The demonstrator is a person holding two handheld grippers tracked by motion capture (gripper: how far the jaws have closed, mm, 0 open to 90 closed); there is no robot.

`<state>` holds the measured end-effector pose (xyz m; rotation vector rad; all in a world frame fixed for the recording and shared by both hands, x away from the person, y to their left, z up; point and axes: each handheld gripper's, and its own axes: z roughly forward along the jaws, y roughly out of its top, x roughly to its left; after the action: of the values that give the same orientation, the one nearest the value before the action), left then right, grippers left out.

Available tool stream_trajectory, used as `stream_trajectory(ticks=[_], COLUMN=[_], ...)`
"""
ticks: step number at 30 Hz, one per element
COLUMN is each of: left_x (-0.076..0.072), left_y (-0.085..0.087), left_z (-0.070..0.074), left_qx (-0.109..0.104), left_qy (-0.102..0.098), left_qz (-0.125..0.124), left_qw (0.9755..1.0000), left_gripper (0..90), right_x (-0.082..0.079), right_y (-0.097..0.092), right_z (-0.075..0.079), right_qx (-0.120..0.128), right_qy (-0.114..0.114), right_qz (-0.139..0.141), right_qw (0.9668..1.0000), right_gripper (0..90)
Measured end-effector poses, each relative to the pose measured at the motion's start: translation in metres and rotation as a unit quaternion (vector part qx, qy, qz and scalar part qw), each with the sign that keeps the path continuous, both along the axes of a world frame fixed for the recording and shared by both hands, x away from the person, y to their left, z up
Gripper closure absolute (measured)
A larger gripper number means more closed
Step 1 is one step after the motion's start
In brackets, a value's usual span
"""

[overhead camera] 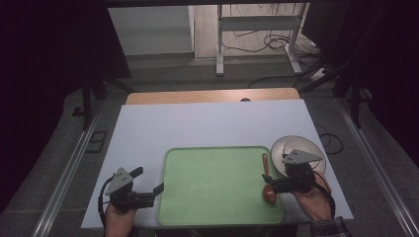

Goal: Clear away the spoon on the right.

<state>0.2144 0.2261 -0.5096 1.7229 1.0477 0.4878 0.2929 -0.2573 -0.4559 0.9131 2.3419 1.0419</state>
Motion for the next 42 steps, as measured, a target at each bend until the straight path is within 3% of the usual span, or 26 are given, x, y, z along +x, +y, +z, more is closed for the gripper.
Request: stream_trajectory(ticks=[22,42], left_x=[-0.001,-0.002], left_y=[-0.001,-0.001], left_z=[-0.001,-0.002], left_qx=[0.025,0.042], left_qy=[-0.004,-0.009], left_qz=[0.012,0.018], left_qw=[0.9996,0.9989], left_gripper=[1.9,1.7], right_x=[-0.016,-0.034], right_y=[-0.026,-0.056], right_z=[0.003,0.007], right_qx=[0.012,0.029], right_qy=[-0.016,-0.044], right_qz=[-0.027,-0.052], right_qw=[0.9994,0.9972], right_gripper=[0.2,0.0])
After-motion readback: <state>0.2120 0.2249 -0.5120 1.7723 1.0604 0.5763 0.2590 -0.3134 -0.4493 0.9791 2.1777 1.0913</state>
